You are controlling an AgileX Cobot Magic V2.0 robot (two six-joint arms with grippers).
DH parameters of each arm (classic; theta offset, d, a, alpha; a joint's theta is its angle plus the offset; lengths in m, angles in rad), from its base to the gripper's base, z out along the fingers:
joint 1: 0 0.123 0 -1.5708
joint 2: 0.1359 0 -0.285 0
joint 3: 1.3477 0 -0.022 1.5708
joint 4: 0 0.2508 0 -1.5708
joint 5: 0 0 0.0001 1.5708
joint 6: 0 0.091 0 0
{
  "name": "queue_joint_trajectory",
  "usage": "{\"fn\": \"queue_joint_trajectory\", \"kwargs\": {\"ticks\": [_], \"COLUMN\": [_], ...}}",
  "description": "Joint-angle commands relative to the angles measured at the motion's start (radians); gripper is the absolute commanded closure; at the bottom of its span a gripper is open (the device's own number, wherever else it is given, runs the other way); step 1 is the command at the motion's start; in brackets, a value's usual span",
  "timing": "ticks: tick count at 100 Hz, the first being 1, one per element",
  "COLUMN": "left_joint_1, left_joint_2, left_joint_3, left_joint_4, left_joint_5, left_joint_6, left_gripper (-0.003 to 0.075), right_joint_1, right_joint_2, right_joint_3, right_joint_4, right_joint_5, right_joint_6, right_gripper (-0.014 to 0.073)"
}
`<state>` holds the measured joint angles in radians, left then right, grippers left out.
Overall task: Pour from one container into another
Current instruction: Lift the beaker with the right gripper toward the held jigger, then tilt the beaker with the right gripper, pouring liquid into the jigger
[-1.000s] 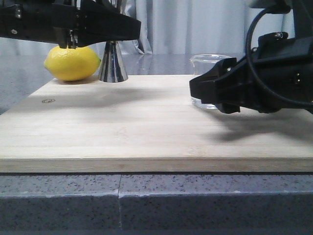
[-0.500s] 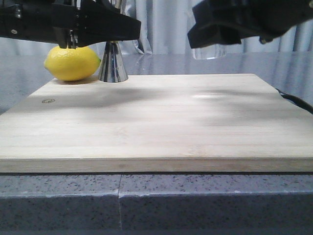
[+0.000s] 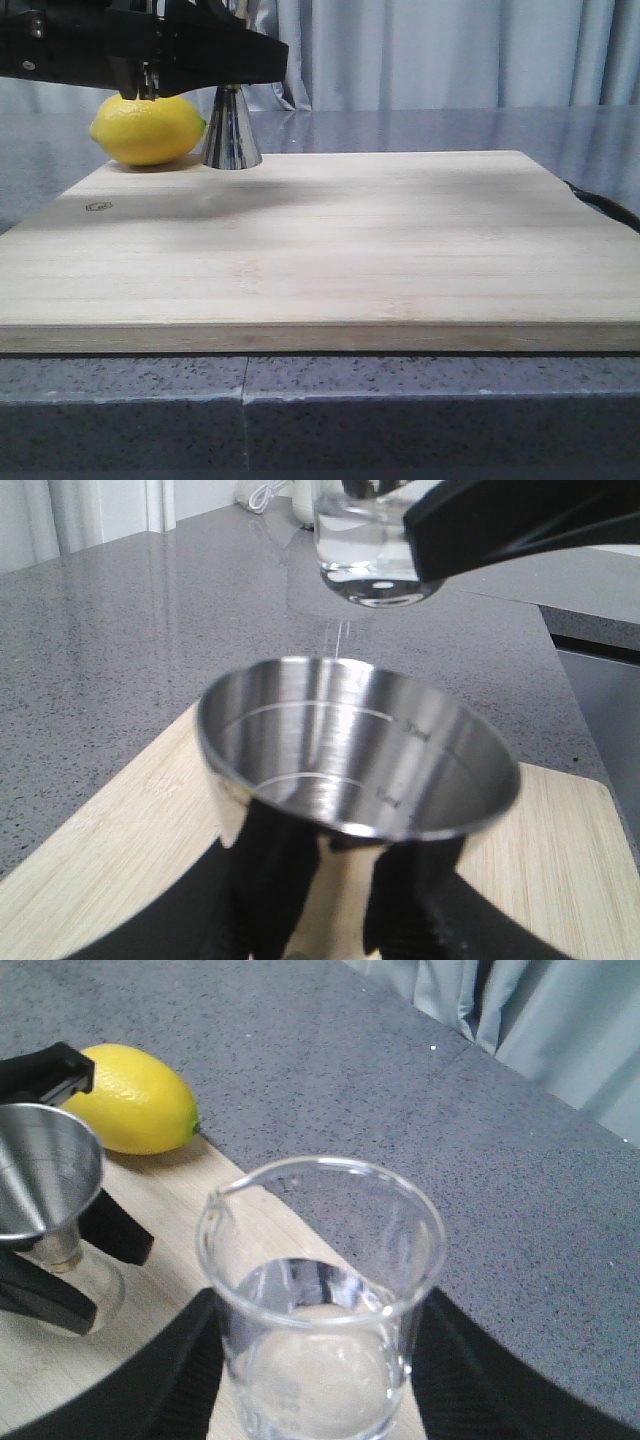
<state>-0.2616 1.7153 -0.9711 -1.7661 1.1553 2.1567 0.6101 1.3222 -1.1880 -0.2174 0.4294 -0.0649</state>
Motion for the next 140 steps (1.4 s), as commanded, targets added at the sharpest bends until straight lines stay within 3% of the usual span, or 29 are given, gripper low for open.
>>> {"fn": "queue_joint_trajectory", "kwargs": {"ticks": [1, 58, 108, 140], "left_joint_1": [-0.008, -0.008, -0.008, -0.008], "left_joint_2": [-0.049, -0.049, -0.049, -0.049], "left_joint_3": [-0.029, -0.029, -0.029, -0.029], "left_joint_4": [-0.084, -0.084, -0.084, -0.084], "left_joint_5": [0.102, 0.102, 0.102, 0.102], "left_joint_6": [-0.006, -0.006, -0.006, -0.006], "left_gripper": [0.0500, 0.0500, 0.0500, 0.0500], "right_joint_1": [0.028, 0.146, 0.185, 0.185], "right_joint_2": [-0.002, 0.124, 0.131, 0.131], "right_joint_3": [-0.087, -0.268, -0.278, -0.278], "right_joint_4": [-0.021, -0.086, -0.327, -0.344], "right_joint_5": [0.004, 0.164, 0.204, 0.202], "right_joint_6": [-0.060, -0.318, -0.323, -0.397], "right_gripper": [0.0281, 0.0281, 0.0281, 0.0281]}}
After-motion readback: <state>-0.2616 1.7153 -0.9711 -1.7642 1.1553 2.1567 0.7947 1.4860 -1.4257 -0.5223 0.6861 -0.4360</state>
